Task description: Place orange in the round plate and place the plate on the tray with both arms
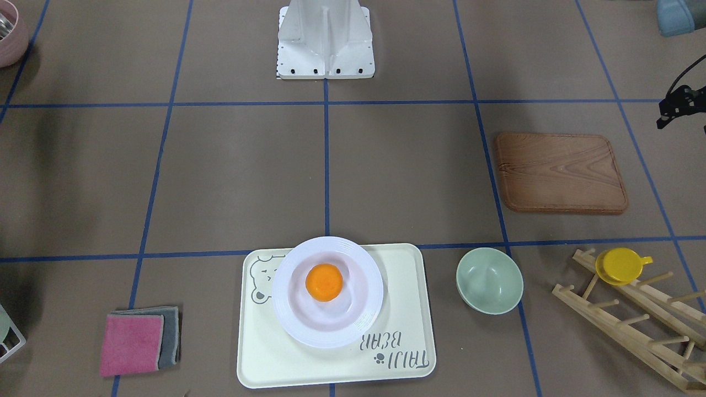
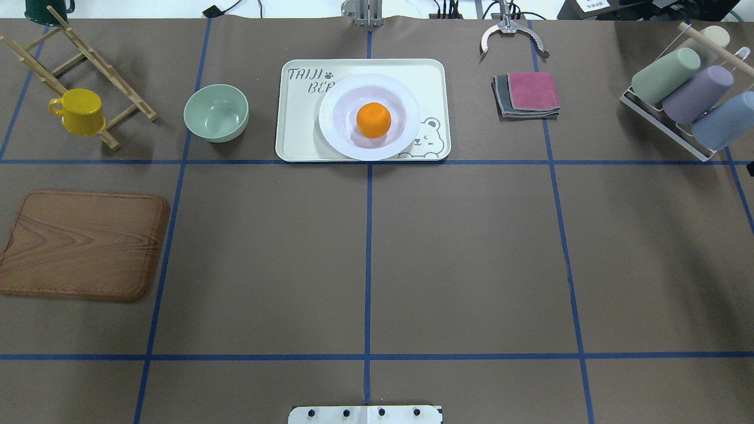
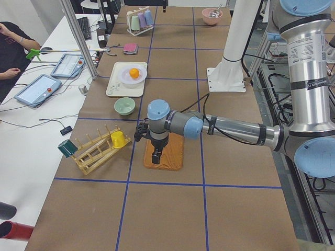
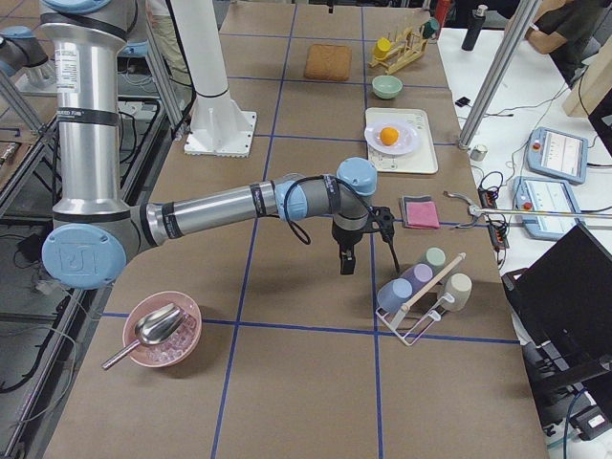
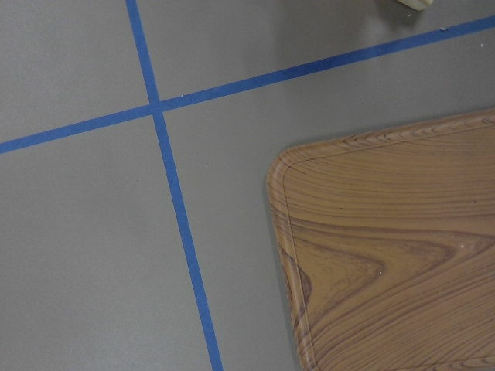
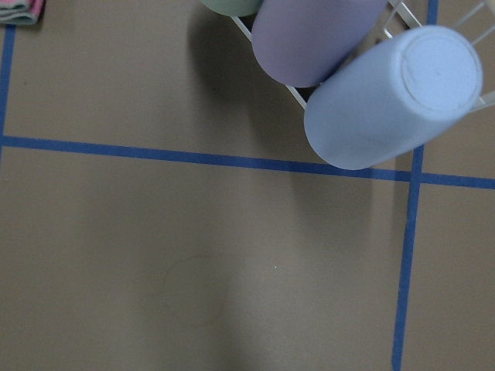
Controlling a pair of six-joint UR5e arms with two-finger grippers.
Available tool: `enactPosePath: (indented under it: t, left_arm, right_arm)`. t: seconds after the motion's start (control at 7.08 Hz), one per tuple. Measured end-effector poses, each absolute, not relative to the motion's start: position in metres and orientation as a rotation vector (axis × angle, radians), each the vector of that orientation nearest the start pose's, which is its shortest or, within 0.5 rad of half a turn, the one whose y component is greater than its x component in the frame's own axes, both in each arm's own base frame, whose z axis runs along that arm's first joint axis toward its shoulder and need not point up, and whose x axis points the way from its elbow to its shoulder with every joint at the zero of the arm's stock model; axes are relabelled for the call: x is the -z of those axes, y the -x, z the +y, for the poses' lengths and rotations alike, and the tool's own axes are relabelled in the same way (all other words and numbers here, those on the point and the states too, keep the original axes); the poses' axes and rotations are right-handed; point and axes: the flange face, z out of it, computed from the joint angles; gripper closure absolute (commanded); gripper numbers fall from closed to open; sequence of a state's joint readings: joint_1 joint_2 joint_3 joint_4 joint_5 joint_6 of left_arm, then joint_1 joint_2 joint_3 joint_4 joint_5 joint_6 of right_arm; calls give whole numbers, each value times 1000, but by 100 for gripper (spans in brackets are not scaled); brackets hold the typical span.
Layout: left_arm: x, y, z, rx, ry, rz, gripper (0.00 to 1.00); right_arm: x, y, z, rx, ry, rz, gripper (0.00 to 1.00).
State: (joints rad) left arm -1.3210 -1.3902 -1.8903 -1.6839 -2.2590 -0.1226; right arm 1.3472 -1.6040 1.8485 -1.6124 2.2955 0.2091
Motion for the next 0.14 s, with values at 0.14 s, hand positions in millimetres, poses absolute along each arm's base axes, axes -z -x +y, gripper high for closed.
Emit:
enactPosePath:
  t: [0.14]
  left_arm:
    - [-577, -38, -432, -207, -109, 719, 1]
  right_arm:
    - [-547, 40, -481, 88, -33, -746, 0]
